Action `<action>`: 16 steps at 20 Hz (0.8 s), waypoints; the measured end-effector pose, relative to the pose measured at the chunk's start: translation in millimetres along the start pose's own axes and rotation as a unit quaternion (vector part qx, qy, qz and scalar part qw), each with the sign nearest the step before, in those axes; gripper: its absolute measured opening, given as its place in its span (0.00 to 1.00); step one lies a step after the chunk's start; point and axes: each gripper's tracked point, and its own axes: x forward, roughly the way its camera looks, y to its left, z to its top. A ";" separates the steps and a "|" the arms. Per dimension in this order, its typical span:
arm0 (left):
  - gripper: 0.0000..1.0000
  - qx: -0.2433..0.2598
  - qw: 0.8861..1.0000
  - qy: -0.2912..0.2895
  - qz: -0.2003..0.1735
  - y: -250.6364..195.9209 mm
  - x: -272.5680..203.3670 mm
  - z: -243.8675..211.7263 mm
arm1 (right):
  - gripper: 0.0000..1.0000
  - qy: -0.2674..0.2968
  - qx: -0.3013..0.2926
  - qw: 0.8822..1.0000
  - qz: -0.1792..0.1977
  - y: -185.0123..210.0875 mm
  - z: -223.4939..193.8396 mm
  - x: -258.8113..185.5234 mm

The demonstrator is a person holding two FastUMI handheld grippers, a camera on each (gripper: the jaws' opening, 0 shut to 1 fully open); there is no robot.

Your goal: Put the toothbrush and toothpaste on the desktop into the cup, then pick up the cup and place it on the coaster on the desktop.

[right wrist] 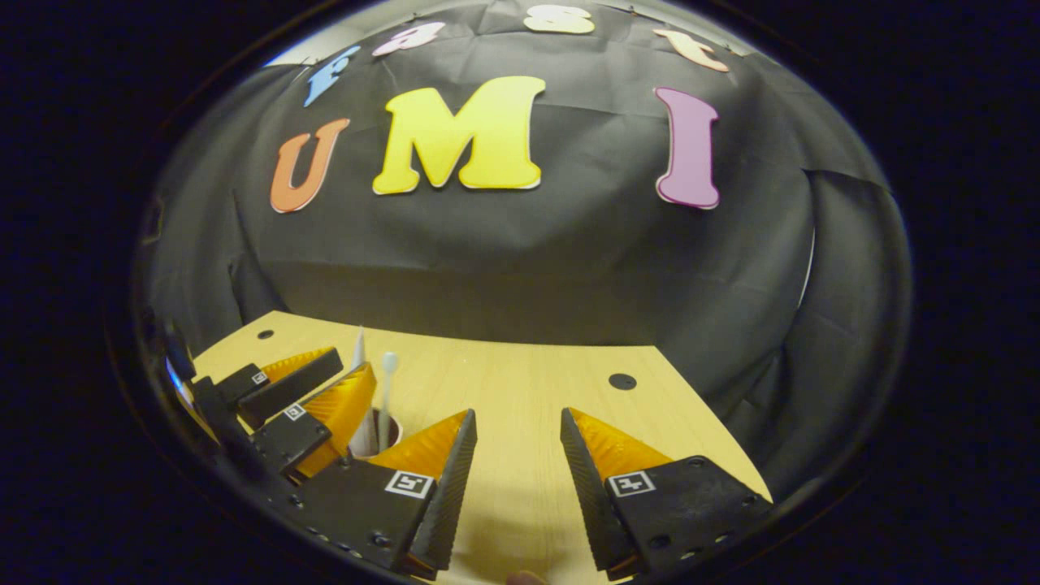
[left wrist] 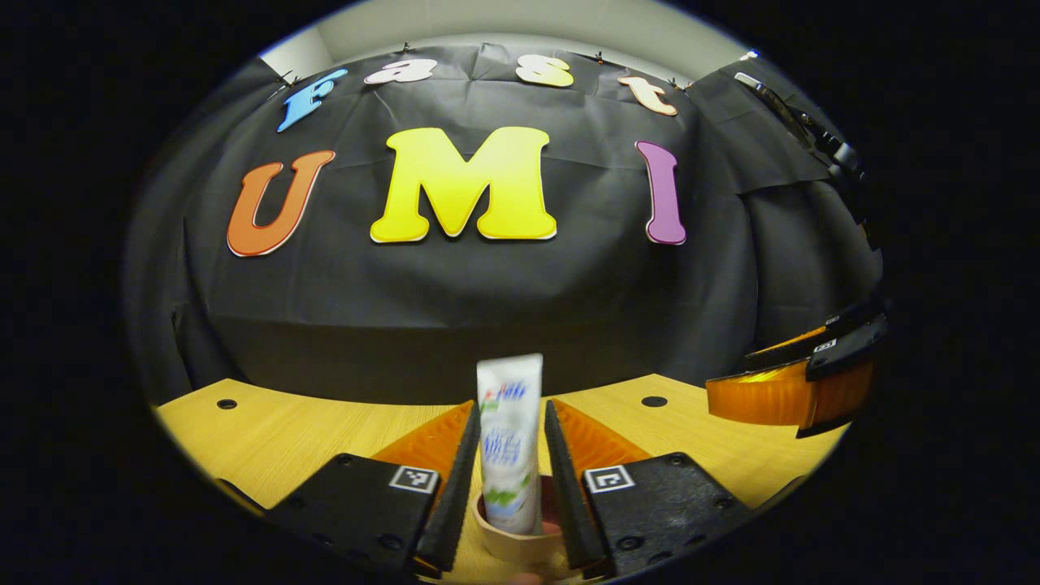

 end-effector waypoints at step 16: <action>0.92 -0.022 0.996 0.064 0.052 59.4 -116.5 34.0 | 0.80 0.105 0.032 0.992 0.057 86.7 -30.5 -28.1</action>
